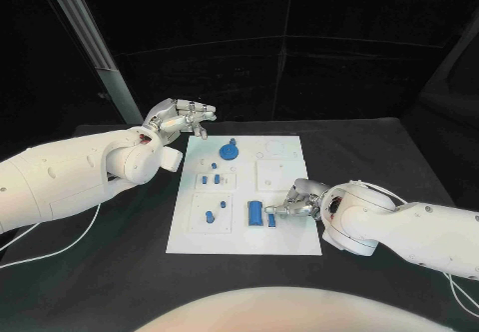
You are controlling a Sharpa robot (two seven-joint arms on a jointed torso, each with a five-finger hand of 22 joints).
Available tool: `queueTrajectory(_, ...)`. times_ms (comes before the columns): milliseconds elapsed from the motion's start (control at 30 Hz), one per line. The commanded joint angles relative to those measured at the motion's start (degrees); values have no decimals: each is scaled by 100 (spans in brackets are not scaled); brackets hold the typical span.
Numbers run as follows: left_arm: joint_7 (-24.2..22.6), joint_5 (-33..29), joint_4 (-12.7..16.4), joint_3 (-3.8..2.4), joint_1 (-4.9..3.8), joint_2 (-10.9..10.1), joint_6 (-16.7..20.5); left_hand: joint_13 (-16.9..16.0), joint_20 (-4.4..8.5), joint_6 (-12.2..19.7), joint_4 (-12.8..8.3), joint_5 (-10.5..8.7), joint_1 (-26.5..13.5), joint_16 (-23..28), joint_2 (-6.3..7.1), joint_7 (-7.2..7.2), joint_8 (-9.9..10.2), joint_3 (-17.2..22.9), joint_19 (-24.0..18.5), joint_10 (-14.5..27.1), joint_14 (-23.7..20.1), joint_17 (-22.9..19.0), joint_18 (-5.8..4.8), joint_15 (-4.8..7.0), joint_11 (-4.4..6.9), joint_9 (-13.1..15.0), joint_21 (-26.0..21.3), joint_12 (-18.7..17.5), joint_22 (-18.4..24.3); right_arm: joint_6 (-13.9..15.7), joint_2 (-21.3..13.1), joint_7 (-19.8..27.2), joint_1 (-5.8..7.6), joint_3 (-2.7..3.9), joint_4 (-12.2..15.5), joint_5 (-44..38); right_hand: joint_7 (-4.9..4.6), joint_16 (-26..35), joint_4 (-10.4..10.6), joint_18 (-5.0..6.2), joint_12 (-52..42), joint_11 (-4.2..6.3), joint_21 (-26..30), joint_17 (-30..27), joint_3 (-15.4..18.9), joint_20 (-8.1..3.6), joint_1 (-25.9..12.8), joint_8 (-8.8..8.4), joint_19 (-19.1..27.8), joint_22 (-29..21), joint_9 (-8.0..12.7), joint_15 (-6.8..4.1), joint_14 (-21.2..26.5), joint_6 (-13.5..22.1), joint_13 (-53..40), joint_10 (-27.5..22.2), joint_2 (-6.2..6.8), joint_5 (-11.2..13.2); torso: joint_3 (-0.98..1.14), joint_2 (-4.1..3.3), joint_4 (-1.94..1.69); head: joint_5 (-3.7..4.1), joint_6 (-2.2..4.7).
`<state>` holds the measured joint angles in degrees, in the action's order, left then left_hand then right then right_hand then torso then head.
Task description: Assemble the parts on the task board
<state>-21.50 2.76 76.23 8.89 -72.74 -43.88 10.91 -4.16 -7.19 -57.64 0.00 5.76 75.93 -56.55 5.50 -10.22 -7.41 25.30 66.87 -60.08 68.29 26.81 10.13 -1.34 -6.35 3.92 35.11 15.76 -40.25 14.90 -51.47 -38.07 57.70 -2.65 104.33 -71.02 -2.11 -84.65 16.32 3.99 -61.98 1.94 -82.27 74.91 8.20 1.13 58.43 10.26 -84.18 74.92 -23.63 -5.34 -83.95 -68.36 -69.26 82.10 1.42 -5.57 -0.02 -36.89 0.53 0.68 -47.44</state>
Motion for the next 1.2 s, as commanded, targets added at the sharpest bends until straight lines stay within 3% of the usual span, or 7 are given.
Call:
queueTrajectory(33, 9, -19, -7, -3, -11, 7, -72, 8, 13, 1, -28, 18, 61, 24, -10, -18, -36, 6, 16, 20, -50, -8, 37, -4, 0, -4, -19, 21, 8, -204, -72, 410, 5, 1, 47, 12, -26, 12, -30, -106, 53, -10, -18, 670, 54, -29, 205, 6, -51, 111, -16, -12, -439, 41, 11, 3, 26, 141, 0, -6, -4, -5, 1)
queueTrajectory(233, 17, -19, -25, -1, -10, 15, -75, 9, 12, 5, -28, 19, 61, 25, -8, -19, -35, 6, 15, 25, -53, -10, 36, -5, -2, -4, -21, 22, 9, -502, -153, 578, 5, 1, 82, 26, -36, 33, -288, -103, 108, -21, -4, 644, 76, -21, 824, -4, -38, 97, -47, -5, -433, 72, 17, -20, 10, 225, -6, -1, 8, -4, 4)
queueTrajectory(367, 18, -19, -27, 0, -10, 26, -81, 9, 12, 5, -28, 19, 61, 25, -8, -19, -35, 6, 15, 25, -53, -10, 36, -5, -2, -4, -21, 22, 9, -595, -143, 579, 5, 1, 55, -56, -41, 33, -421, -103, 114, -22, -3, 648, 91, -18, 1067, -6, -38, 102, -62, -3, -434, 79, 6, -20, -30, 187, -7, -4, -7, 4, 2)
queueTrajectory(1000, 19, -19, -16, 1, -10, 15, -80, 11, 12, 10, -31, 21, 65, 28, -10, -20, -36, 9, 13, 33, -60, -14, 36, -7, -3, -5, -26, 24, 12, -604, 21, 468, 4, 0, -159, -217, -44, 29, -462, -108, 104, -24, -14, 658, 170, -14, 1151, -6, -46, 127, -81, 1, -437, 75, -21, -11, -156, -24, -5, -4, -4, -7, -2)
queueTrajectory(1200, 18, -19, -17, 1, -10, 11, -77, 11, 12, 10, -31, 21, 65, 28, -10, -20, -36, 9, 13, 33, -60, -14, 36, -7, -3, -5, -26, 24, 12, -615, 70, 466, 4, 0, -218, -346, -35, 23, -593, -112, 91, -15, -26, 668, 145, -18, 1369, -2, -55, 151, -95, -6, -440, 67, -41, 1, -260, -47, -3, -3, -2, -10, -5)
